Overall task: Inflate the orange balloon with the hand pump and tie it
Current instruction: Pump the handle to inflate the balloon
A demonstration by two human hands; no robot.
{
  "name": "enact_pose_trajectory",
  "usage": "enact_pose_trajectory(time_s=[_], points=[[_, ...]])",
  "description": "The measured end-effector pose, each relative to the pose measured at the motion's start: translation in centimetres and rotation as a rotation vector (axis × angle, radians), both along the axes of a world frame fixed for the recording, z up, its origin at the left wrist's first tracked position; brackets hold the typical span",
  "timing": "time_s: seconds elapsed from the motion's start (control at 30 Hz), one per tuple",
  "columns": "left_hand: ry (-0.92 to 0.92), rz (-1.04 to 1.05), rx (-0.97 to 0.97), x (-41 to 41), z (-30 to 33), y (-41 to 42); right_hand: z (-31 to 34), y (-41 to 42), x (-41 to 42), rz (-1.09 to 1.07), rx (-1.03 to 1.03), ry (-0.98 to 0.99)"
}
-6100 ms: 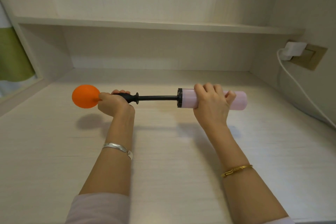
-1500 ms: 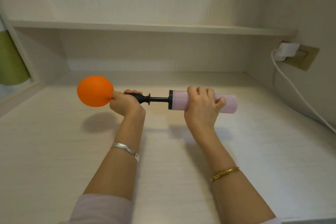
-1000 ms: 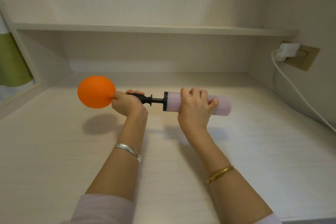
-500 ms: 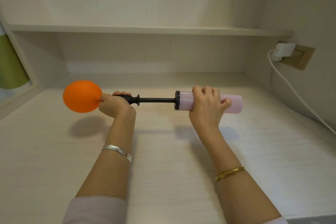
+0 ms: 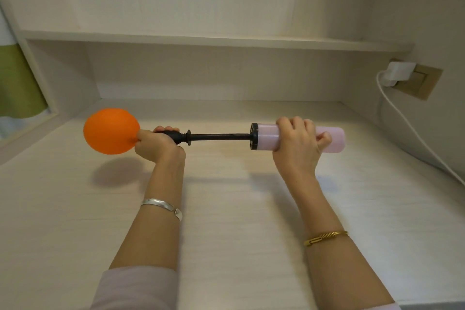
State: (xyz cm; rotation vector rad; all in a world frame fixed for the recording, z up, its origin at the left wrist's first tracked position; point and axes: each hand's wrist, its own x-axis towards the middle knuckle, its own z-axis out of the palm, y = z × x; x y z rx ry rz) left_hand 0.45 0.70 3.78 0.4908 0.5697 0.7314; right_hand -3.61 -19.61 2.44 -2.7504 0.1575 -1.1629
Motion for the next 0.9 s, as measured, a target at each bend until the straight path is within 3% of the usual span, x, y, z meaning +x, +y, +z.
enact_pose_trajectory(time_s=[0.4,0.67,0.9], points=[[-0.042,-0.054,0.004,-0.5,0.2,-2.9,-0.4,4.0,-0.5,0.076,-0.089,-0.009],[-0.042,-0.003,0.002,-0.3,0.5,-0.4,0.0,0.2,0.1,-0.008,0.006,-0.002],[-0.041,-0.009,0.049,-0.6,0.6,-2.3,-0.5,3.2,-0.3,0.036,-0.029,0.028]])
